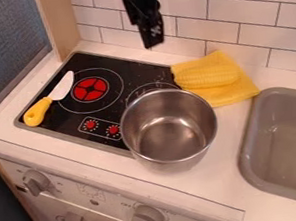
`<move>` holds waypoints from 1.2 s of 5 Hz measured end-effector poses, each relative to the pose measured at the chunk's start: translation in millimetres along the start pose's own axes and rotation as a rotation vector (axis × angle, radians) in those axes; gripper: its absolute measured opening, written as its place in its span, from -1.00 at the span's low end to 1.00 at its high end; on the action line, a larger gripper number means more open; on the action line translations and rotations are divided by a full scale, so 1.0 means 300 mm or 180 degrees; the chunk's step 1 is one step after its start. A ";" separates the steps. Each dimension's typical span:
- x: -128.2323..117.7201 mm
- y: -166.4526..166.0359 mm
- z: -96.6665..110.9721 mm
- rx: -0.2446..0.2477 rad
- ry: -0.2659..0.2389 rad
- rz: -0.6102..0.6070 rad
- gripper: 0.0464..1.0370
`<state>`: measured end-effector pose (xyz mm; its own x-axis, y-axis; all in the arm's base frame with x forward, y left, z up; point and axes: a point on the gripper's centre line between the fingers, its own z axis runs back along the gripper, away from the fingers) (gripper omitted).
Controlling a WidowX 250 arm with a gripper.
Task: Take the plastic knife and place it on the upper side of the left burner
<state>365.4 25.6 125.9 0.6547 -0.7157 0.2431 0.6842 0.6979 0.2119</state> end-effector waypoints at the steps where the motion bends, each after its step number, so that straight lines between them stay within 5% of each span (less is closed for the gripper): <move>1: -0.088 0.036 0.027 0.0165 0.0085 0.0413 0.93; 2: -0.181 0.081 0.070 0.0418 0.0242 0.1092 0.93; 4: -0.370 0.120 0.087 0.0663 0.0565 0.2443 0.93; 6: -0.565 0.116 -0.031 0.0684 0.0753 0.2901 0.93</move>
<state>281.1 170.9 83.3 0.9691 0.1326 0.2079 -0.1767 0.9615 0.2106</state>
